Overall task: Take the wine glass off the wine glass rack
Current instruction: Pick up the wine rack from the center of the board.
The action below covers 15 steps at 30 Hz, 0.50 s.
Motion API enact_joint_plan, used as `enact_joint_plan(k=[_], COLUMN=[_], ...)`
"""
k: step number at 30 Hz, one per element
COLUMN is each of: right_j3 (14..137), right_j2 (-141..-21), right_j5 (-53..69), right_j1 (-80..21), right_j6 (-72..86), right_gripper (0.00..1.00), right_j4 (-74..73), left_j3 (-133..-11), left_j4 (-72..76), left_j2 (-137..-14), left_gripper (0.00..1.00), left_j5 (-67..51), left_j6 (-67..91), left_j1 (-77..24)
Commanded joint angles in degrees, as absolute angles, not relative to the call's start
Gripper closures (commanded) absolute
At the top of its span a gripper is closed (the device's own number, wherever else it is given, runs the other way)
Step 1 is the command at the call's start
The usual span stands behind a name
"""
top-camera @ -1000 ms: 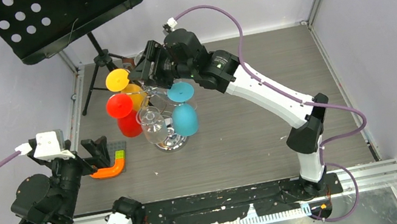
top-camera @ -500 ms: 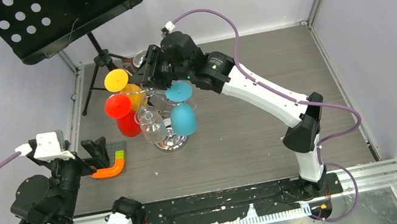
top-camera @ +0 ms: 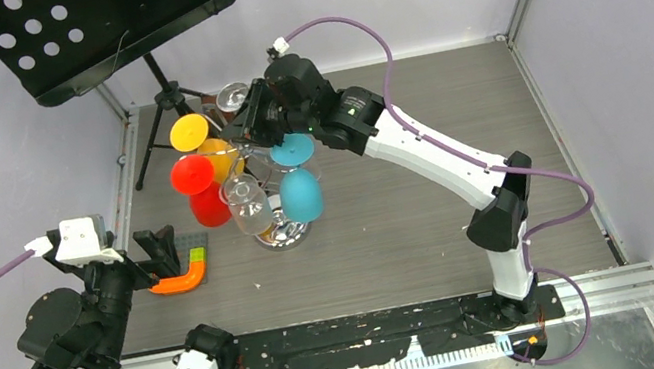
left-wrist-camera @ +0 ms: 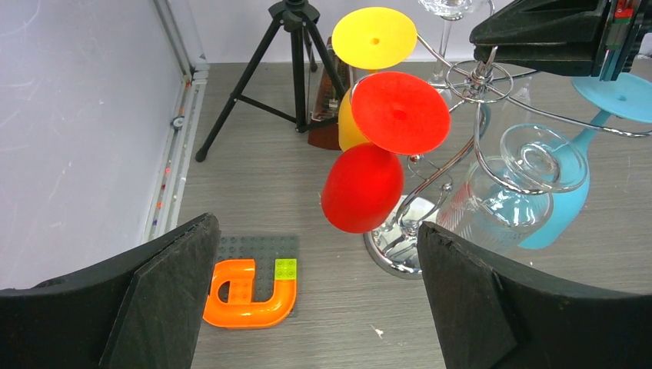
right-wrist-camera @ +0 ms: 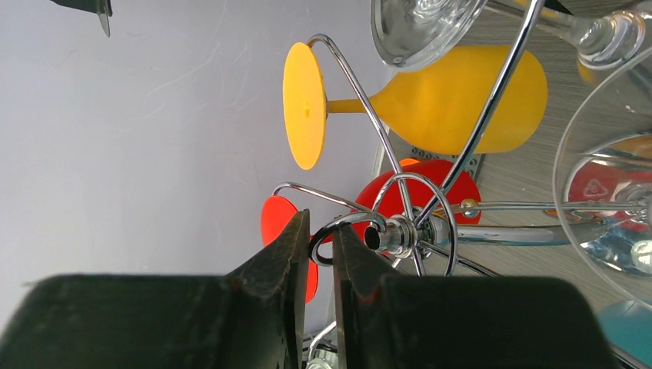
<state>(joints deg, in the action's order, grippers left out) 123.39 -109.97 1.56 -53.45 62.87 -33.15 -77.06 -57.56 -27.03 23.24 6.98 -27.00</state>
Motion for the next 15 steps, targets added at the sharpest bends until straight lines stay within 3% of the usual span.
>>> enact_joint_plan(k=[1, 15], right_j3=[121.64, 107.64], right_j2=[-106.29, -97.04], right_j5=[1.79, 0.62], right_j1=[-53.75, -52.55], right_j6=[63.78, 66.53], right_gripper=[0.94, 0.94], right_j4=[-25.64, -12.3], left_j3=[-77.73, -78.66], left_j4=[-56.49, -56.69], left_j2=[-26.88, -27.5], left_gripper=[0.02, 0.02], left_j5=[24.01, 23.43], left_j6=[6.49, 7.2], left_j1=[-26.84, -26.89])
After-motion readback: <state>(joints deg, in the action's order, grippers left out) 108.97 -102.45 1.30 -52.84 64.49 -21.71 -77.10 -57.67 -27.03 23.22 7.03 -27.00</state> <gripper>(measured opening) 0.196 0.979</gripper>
